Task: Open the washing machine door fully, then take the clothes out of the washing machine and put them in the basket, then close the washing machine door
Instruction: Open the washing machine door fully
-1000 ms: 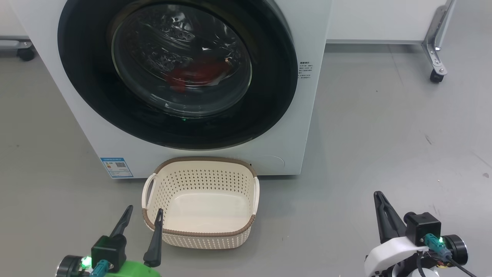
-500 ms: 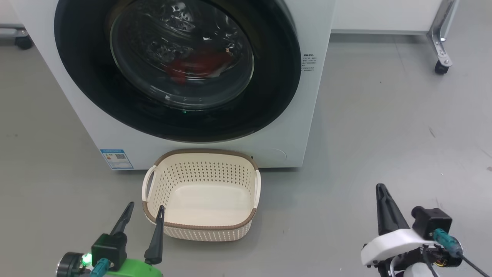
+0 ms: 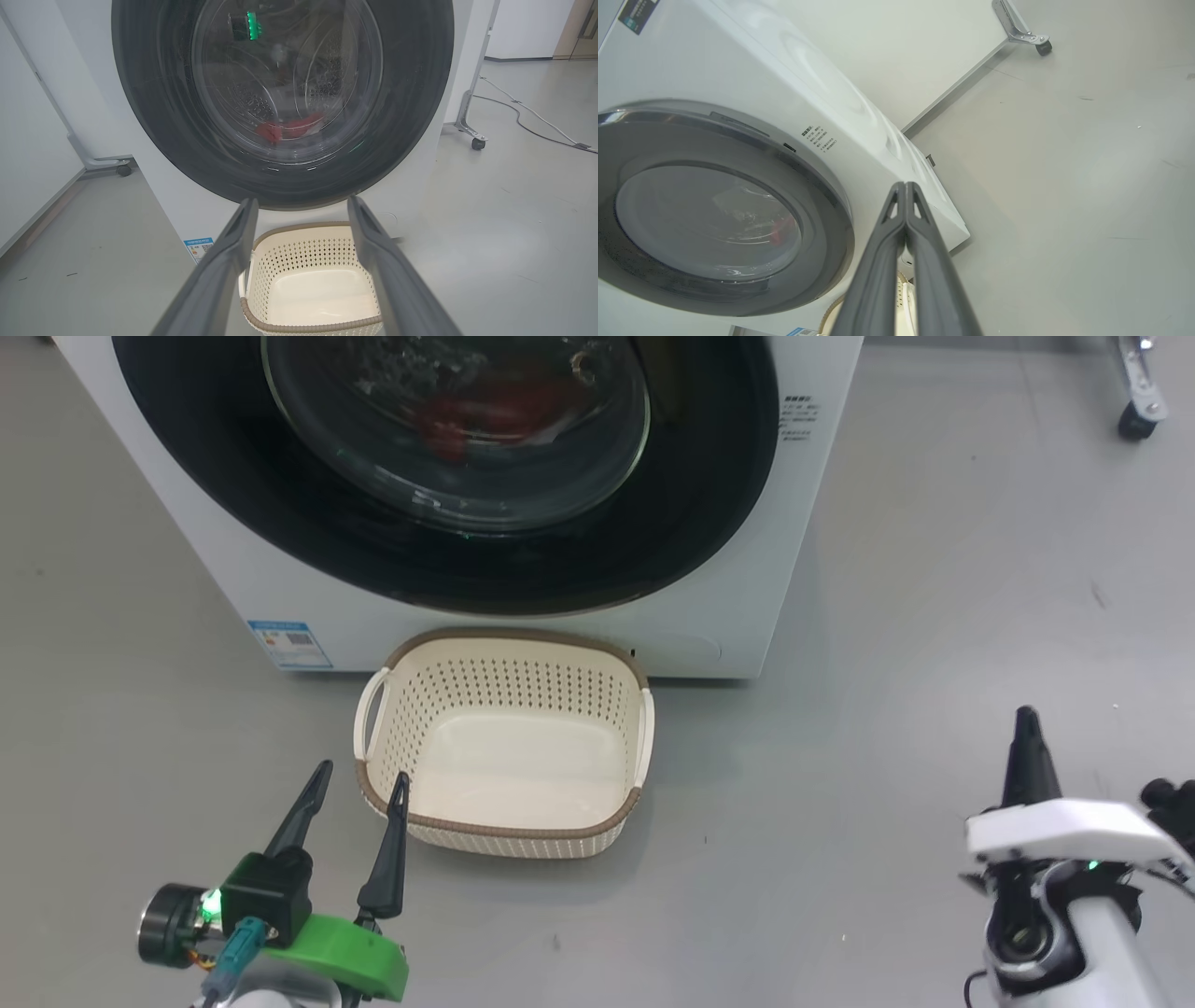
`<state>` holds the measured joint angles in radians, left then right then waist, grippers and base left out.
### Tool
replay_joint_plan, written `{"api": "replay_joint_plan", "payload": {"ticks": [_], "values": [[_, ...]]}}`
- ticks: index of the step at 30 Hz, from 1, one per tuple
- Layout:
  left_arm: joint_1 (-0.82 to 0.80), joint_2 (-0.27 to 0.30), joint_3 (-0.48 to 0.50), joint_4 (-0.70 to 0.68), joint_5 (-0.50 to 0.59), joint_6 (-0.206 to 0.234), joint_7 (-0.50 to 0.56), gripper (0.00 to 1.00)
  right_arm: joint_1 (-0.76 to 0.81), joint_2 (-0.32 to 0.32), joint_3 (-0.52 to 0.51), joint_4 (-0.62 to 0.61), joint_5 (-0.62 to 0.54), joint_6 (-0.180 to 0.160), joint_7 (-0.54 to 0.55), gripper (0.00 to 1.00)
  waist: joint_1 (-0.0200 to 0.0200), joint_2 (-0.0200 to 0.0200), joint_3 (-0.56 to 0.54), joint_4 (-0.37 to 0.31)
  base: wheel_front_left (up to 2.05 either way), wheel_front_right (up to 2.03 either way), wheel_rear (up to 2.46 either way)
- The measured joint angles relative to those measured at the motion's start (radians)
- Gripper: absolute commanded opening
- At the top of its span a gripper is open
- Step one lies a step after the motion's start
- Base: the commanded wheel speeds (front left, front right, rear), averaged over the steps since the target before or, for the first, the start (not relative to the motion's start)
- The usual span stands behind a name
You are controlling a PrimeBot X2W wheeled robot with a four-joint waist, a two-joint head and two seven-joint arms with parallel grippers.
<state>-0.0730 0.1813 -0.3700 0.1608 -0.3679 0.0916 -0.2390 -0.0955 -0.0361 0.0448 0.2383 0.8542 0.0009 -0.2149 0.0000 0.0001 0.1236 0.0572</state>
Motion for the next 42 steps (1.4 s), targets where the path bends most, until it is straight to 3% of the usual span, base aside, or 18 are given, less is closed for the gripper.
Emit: {"api": "replay_joint_plan", "payload": {"ticks": [7, 16, 31, 42], "values": [[-0.037, -0.001, 0.001, -0.028, 0.0, -0.008, 0.0, 1.0, -0.122, 0.0, -0.103, 0.001, 0.31, 0.042, 0.099, 0.0, 0.0, 0.0, 0.069, 0.027, 0.0, 0.0, 0.0], [-0.107, -0.007, -0.002, -0.048, 0.012, -0.027, -0.001, 1.0, -0.337, -0.009, -0.137, 0.001, 0.549, 0.033, 0.248, 0.0, 0.0, 0.0, 0.158, 0.065, 0.0, 0.0, 0.0], [-0.18, -0.037, -0.003, -0.054, 0.016, -0.054, -0.009, 1.0, -0.671, -0.052, -0.147, 0.063, 0.611, -0.074, 0.406, 0.0, 0.0, 0.0, 0.27, 0.142, 0.0, 0.0, 0.0], [-0.21, -0.045, -0.009, -0.039, 0.017, -0.069, -0.01, 1.0, -0.846, -0.131, -0.121, 0.166, 0.615, -0.118, 0.524, 0.0, 0.0, 0.0, 0.324, 0.19, 0.0, 0.0, 0.0]]}}
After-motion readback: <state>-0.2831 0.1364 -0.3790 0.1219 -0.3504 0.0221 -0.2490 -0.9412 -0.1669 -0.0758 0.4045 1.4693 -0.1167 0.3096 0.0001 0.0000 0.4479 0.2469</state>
